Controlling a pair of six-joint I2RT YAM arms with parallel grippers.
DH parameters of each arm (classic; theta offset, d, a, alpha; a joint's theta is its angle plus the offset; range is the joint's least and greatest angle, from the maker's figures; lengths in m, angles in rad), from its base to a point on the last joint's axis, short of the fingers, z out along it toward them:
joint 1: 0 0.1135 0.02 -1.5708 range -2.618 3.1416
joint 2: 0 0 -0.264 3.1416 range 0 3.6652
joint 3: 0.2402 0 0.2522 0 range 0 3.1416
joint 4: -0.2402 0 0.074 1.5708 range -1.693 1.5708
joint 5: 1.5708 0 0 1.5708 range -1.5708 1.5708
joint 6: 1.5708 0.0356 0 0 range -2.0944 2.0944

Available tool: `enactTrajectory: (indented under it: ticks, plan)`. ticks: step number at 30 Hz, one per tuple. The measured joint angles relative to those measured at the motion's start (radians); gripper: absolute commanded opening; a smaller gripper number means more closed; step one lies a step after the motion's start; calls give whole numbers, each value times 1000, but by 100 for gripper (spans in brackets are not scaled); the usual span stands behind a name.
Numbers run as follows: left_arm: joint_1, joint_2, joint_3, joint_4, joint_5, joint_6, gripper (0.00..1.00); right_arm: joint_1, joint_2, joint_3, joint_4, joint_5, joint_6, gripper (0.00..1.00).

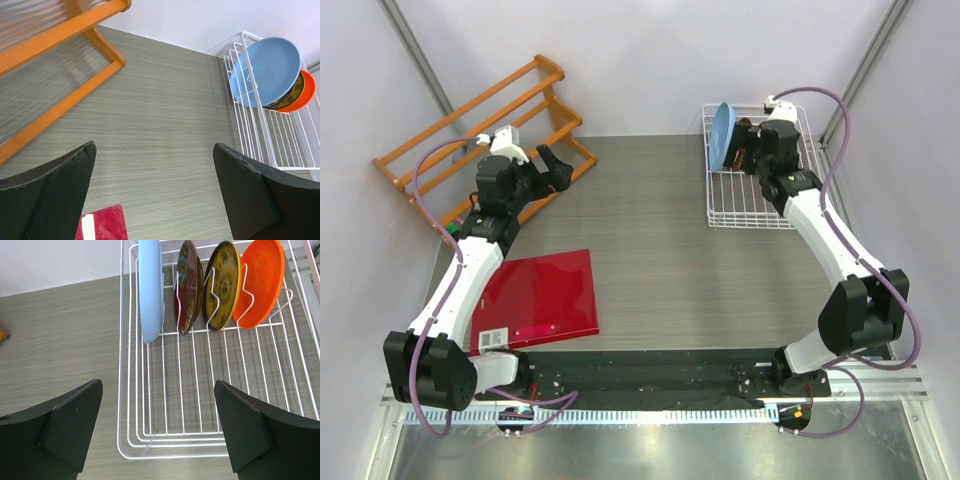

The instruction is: Unload the plates from the dish rack

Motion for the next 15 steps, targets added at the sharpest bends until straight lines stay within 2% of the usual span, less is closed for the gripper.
enactTrajectory:
  ticks: [8,12,15]
  plan:
    - [9,50,22,26,83,-11,100,-11,124,155,-12,3,0,100]
    - [13,122,48,42,144,-20,100,-26,298,352,-36,13,-12,100]
    - [13,156,50,39,160,-18,99,-32,380,417,-43,13,-23,100]
